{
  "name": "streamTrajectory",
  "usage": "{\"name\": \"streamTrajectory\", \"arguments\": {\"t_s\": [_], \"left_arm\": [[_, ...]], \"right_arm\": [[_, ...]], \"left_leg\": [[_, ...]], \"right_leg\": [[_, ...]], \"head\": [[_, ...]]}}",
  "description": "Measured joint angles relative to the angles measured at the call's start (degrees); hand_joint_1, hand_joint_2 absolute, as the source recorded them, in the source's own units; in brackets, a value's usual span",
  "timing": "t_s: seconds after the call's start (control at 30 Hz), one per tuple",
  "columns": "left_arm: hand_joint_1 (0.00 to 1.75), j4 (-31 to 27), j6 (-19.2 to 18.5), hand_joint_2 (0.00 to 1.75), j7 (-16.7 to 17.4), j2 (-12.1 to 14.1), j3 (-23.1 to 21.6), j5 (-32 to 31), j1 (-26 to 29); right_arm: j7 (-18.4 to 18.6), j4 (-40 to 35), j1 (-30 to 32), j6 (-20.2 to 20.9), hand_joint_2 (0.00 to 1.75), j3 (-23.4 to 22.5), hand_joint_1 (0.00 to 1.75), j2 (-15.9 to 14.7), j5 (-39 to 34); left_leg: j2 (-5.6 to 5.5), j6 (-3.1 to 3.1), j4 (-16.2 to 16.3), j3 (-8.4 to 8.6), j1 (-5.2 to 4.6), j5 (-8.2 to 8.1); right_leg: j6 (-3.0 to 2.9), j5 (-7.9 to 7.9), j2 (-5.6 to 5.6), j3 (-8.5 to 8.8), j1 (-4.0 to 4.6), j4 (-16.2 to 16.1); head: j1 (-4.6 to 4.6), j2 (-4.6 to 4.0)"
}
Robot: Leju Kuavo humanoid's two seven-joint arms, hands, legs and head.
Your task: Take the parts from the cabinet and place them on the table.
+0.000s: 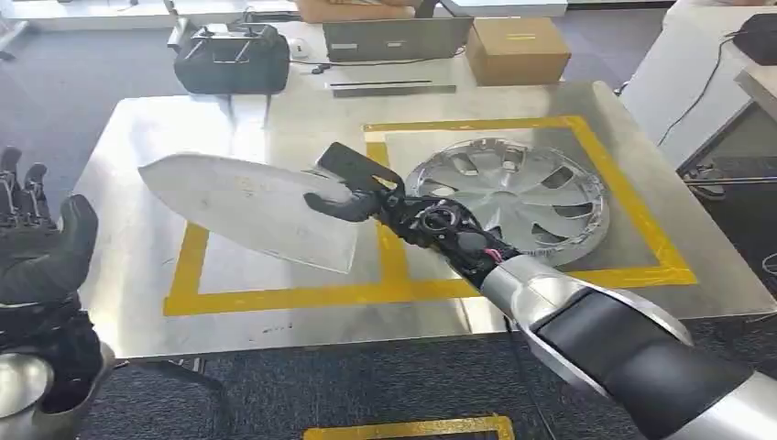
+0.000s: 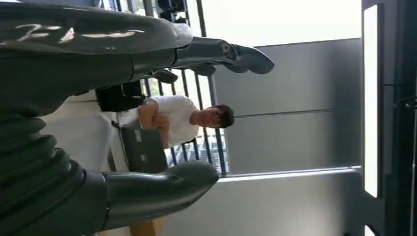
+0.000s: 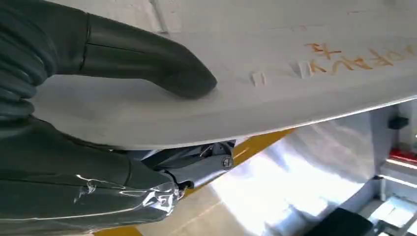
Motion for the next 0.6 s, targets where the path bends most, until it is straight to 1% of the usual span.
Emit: {"name": "streamTrajectory", "arguments": {"t_s": [0.17, 0.33, 0.47, 0.6], "left_arm": [[0.0, 0.1, 0.1, 1.75, -1.5, -0.7, 0.0, 1.1, -0.8], [0.0, 0.1, 0.1, 1.75, -1.7, -1.1, 0.0, 1.3, -1.0], [0.0, 0.5, 0.6, 1.75, -2.4, -1.4, 0.0, 2.6, -1.5], [0.0, 1.6, 0.6, 1.75, -2.5, -2.1, -0.1, 4.6, -2.3]], "right_arm": [[3.2, 3.2, -0.1, -4.0, 1.75, 3.0, 1.75, 1.7, 4.8], [3.9, 5.3, -0.1, -5.0, 1.75, 4.9, 1.75, 2.6, 5.3], [5.4, 6.6, -0.2, -9.4, 1.75, 6.2, 1.75, 2.9, 9.5], [7.5, 7.6, -0.5, -15.0, 1.75, 7.8, 1.75, 2.9, 16.1]], "left_leg": [[0.01, 0.0, 0.0, 0.0, 0.01, 0.0], [0.04, 0.0, 0.0, 0.0, 0.02, 0.0], [0.03, 0.0, 0.0, 0.01, 0.02, 0.0], [0.09, 0.0, 0.0, 0.02, 0.02, 0.0]], "right_leg": [[0.0, 0.0, 0.01, -0.02, 0.0, 0.0], [0.0, 0.0, 0.01, -0.03, 0.0, 0.0], [-0.01, 0.0, 0.02, -0.04, -0.01, 0.0], [-0.04, 0.03, 0.04, -0.03, 0.0, 0.0]], "head": [[-0.02, 0.0], [0.0, -0.02], [-0.02, 0.0], [-0.02, 0.0]]}}
